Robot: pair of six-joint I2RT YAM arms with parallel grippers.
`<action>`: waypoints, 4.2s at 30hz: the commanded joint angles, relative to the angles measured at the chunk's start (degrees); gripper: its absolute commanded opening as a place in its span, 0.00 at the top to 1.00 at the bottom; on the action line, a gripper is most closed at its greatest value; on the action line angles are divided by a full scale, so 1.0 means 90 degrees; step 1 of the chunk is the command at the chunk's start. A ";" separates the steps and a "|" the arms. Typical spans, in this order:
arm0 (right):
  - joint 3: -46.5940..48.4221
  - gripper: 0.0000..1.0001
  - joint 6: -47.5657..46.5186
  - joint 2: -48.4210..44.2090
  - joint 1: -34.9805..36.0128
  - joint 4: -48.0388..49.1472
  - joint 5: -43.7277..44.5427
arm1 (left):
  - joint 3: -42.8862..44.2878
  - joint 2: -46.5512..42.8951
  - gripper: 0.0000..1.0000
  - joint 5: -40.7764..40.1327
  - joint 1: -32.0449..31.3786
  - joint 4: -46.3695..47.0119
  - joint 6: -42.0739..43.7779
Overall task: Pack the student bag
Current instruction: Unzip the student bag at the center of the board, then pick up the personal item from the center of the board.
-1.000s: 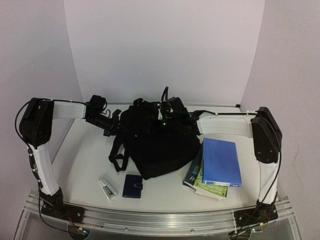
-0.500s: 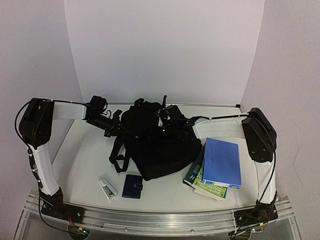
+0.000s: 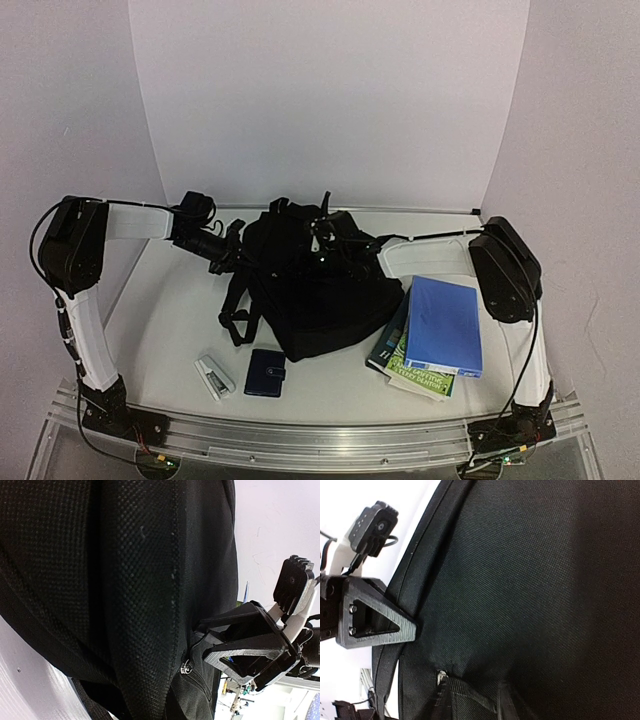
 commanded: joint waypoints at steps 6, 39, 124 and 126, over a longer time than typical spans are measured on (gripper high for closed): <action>0.0378 0.92 0.0068 0.0230 -0.0013 0.0263 -0.0115 | 0.0251 -0.0099 1.00 0.0340 -0.0130 -0.0061 0.0232; -0.2414 1.00 0.0520 -0.1990 0.0583 0.1034 -0.0311 | 0.0582 0.0139 1.00 -0.0196 0.0158 -0.0635 0.0474; -0.2539 0.65 0.2557 -0.1082 0.2898 -0.0416 0.1171 | -0.3629 -0.5686 0.12 -0.2318 0.0276 -0.0179 -0.1669; -0.2588 0.65 0.2585 -0.1122 0.2898 -0.0430 0.1226 | -0.3639 -0.5742 0.12 -0.2351 0.0275 -0.0211 -0.1652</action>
